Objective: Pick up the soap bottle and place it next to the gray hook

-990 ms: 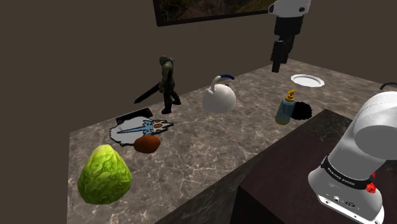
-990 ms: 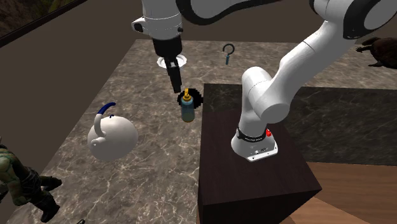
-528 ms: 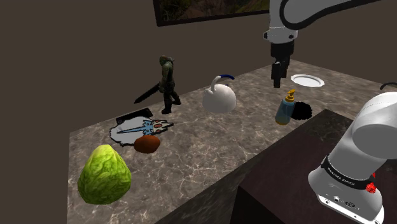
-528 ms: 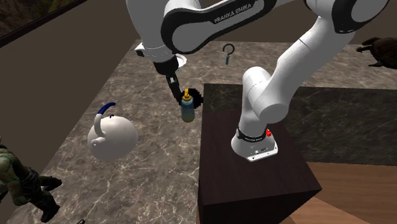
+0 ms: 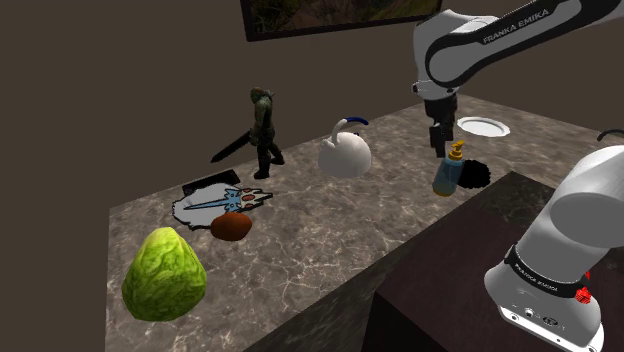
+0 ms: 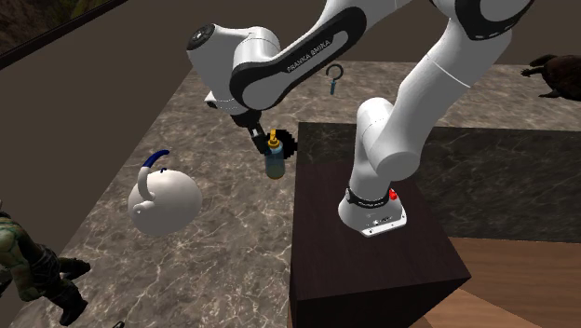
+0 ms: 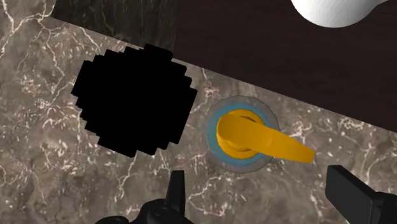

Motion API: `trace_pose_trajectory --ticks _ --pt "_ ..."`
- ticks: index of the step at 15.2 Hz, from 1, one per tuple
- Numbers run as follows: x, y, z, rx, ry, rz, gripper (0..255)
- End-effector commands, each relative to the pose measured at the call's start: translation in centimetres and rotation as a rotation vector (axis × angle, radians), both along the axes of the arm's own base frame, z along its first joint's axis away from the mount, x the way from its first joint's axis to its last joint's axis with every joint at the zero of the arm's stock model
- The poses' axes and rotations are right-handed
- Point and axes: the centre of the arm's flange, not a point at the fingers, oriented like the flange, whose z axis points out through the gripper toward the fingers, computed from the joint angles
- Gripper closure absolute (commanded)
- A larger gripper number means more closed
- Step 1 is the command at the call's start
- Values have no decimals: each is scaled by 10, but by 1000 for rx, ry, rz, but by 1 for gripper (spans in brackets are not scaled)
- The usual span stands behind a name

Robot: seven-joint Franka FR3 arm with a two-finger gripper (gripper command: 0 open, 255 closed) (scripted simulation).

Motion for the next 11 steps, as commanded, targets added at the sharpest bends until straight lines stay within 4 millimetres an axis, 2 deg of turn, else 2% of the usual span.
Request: trace_pose_trajectory --ticks 1,6,11 --pt "-1 -3 -10 -3 5 2 0" --pt "-10 -7 -38 -3 5 2 0" --pt "-10 -7 -38 -3 5 2 0"
